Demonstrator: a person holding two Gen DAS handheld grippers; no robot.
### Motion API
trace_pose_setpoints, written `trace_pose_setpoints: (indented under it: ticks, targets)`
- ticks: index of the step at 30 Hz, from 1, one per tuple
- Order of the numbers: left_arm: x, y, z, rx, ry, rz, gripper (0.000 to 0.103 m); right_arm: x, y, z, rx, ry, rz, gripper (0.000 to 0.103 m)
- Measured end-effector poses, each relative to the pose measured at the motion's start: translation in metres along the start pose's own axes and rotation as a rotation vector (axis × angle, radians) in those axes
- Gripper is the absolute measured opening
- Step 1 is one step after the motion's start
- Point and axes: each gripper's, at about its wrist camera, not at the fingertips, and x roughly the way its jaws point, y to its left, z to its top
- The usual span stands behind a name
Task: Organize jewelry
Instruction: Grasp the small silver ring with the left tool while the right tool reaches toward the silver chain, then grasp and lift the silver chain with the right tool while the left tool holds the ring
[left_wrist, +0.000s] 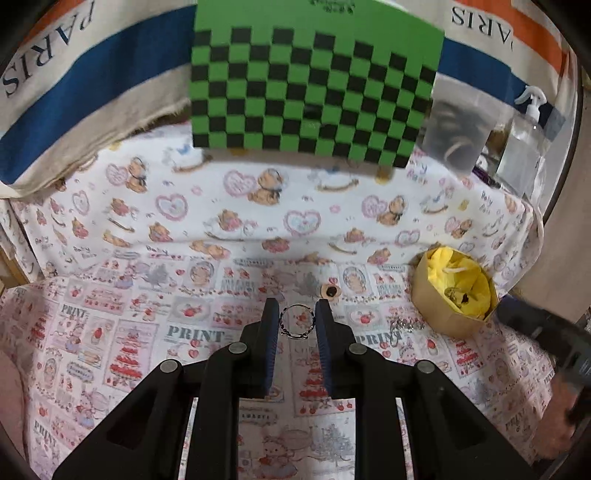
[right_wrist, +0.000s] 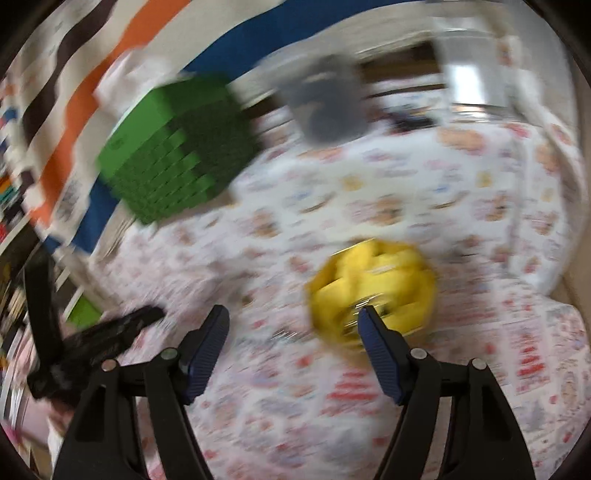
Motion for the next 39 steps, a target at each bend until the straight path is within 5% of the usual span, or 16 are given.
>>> trace_pose_setpoints:
  ticks: [5, 16, 31, 35, 39]
  targets:
    - [0.002, 0.008, -0.001, -0.017, 0.015, 0.003, 0.019, 0.052, 0.033, -0.001, -0.090, 0.196, 0.006, 0.037]
    - [-0.005, 0.013, -0.001, -0.042, -0.002, -0.030, 0.019, 0.126, 0.043, 0.009, -0.264, 0.417, -0.287, 0.023]
    - [-0.005, 0.013, -0.001, -0.049, -0.006, -0.030, 0.019, 0.140, 0.038, 0.018, -0.312, 0.425, -0.246, 0.019]
    - [-0.004, 0.016, 0.000, -0.051, -0.006, -0.028, 0.019, 0.141, 0.043, 0.013, -0.276, 0.428, -0.262, 0.006]
    - [-0.005, 0.017, 0.000, -0.059, -0.007, -0.029, 0.019, 0.133, 0.043, 0.010, -0.264, 0.431, -0.278, 0.006]
